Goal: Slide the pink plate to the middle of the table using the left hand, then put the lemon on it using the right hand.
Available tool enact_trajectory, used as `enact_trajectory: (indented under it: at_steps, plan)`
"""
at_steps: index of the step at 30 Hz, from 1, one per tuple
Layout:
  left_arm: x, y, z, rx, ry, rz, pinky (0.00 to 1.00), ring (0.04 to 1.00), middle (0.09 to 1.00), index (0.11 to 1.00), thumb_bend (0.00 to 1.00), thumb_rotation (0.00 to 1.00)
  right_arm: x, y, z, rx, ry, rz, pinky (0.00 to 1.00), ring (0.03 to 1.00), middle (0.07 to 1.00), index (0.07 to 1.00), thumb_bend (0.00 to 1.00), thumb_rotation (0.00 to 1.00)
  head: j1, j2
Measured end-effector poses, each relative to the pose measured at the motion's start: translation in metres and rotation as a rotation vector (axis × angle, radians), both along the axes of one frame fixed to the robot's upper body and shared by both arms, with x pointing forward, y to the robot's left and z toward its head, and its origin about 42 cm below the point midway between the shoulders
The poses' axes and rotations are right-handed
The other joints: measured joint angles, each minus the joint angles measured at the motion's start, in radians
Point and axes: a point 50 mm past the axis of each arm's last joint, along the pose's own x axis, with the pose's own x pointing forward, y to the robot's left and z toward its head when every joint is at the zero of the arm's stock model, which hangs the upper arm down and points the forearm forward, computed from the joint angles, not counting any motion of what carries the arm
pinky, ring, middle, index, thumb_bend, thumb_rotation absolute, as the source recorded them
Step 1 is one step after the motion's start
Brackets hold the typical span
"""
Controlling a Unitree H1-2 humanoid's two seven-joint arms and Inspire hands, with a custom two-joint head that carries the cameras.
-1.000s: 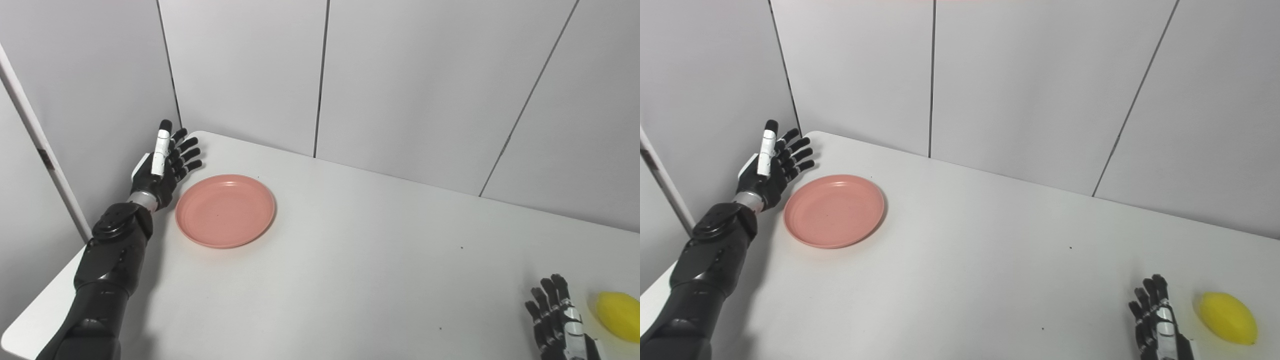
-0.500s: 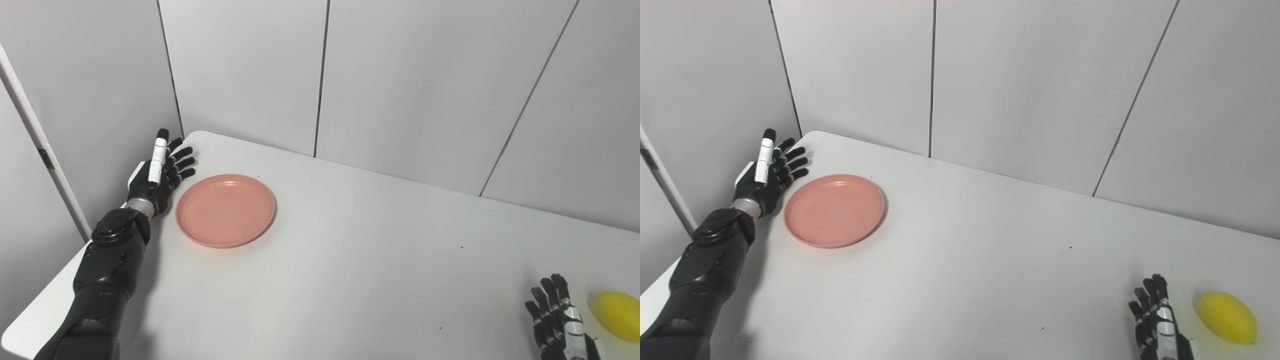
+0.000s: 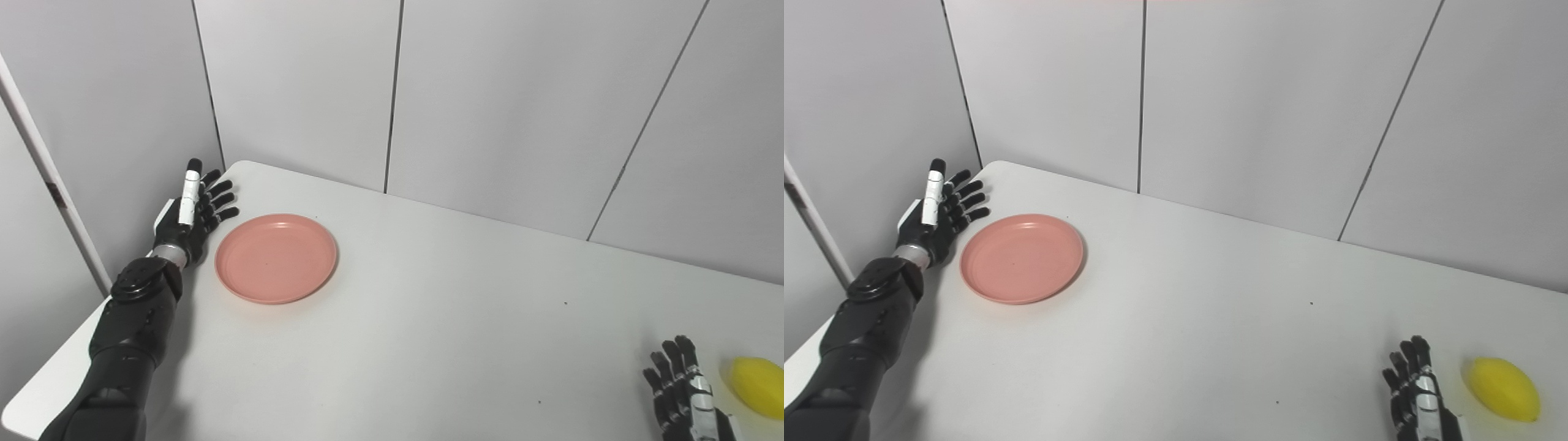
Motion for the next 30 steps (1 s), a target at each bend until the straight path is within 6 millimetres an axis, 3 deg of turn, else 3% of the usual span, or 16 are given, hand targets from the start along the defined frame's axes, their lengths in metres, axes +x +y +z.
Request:
enact_trajectory:
  at_steps: [3,10,30]
  plan:
    - [0.0,0.0,-0.003,-0.001,-0.003,-0.004,0.91,0.902,0.906,0.881,0.86,0.95,0.0,0.0,0.0,0.0,-0.001,0.0,1.0,1.0,1.0,1.0,0.68,0.89,-0.002,0.002]
    - [0.0,-0.003,-0.004,0.022,-0.007,-0.029,0.87,0.897,0.91,0.895,0.84,0.94,-0.001,0.0,0.001,-0.001,-0.002,0.0,1.0,1.0,1.0,1.0,0.66,0.9,-0.006,0.009]
    - [-0.026,-0.037,-0.005,-0.014,-0.021,-0.078,0.84,0.873,0.883,0.906,0.83,0.95,-0.003,0.0,0.002,-0.005,-0.007,-0.006,1.0,1.0,1.0,1.0,0.65,0.9,-0.014,0.015]
